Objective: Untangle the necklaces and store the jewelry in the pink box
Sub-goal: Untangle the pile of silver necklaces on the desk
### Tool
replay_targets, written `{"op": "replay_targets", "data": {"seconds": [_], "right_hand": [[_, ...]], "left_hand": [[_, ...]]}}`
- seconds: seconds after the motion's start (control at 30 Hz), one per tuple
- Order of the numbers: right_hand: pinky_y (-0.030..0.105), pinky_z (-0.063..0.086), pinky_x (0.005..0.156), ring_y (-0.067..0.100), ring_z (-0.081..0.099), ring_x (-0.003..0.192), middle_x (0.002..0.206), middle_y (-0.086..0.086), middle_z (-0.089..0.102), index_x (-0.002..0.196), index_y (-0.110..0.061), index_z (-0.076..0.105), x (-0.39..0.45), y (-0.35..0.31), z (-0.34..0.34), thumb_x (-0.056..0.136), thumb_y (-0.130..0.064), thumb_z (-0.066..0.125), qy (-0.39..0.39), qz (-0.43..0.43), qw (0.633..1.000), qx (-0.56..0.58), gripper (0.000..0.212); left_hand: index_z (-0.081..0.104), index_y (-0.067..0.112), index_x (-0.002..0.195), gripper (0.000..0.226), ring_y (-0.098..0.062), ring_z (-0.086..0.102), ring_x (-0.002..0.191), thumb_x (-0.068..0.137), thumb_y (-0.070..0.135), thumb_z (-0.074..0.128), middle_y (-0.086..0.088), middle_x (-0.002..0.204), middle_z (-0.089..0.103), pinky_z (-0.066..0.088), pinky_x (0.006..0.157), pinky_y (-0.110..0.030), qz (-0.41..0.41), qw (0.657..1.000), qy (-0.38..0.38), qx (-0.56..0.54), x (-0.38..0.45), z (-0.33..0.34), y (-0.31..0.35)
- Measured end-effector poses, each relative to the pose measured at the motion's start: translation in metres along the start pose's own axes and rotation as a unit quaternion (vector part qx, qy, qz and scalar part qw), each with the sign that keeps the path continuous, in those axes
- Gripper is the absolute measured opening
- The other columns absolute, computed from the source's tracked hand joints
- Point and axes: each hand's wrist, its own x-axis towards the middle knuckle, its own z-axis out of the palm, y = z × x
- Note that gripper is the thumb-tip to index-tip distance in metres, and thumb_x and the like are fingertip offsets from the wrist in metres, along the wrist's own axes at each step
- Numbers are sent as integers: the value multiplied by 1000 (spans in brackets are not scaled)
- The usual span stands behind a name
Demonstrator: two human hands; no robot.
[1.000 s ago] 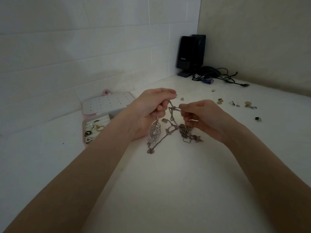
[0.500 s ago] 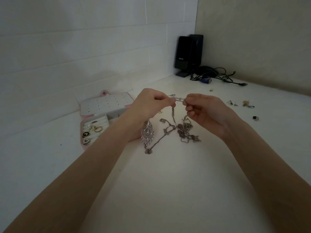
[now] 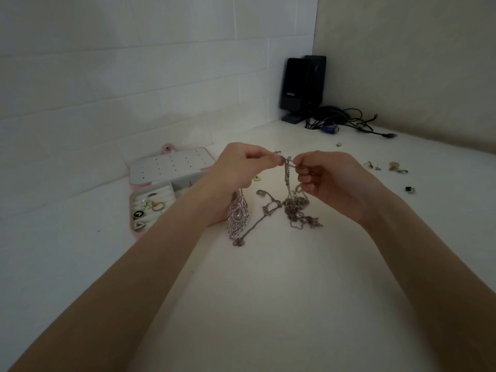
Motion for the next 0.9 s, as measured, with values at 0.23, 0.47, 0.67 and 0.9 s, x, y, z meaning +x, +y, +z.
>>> {"op": "replay_targets", "data": {"seconds": [0.23, 0.47, 0.67, 0.9], "right_hand": [[20, 35, 49, 12, 40, 50, 52, -3, 51, 83, -10, 69, 0, 4, 5, 85, 0, 61, 85, -142, 958, -233, 12], [18, 35, 48, 10, 40, 50, 56, 2, 50, 88, -4, 70, -1, 4, 6, 87, -4, 59, 69, -127, 971, -192, 10], [18, 35, 47, 10, 40, 48, 57, 3, 49, 90, 1, 64, 1, 3, 6, 89, -3, 56, 121, -139, 971, -152, 9], [20, 52, 63, 12, 59, 63, 70, 3, 66, 89, -6, 58, 0, 0, 4, 93, -6, 49, 117, -110, 987, 4, 10]], "left_hand": [[75, 14, 82, 12, -19, 61, 71, 79, 25, 71, -9, 77, 67, 48, 70, -28, 37, 998, 45, 9, -1, 4, 3], [71, 13, 77, 13, 1, 38, 37, 83, 25, 68, 12, 47, 43, 27, 40, -6, 38, 998, 11, 41, 1, 7, 3], [64, -5, 92, 31, -12, 47, 63, 84, 25, 62, -8, 73, 47, 27, 41, -14, 16, 987, -74, 139, 2, 16, 0], [56, 17, 65, 21, -6, 48, 56, 84, 10, 61, 8, 57, 52, 37, 47, -14, -48, 993, -94, -52, 2, 12, -5]]}}
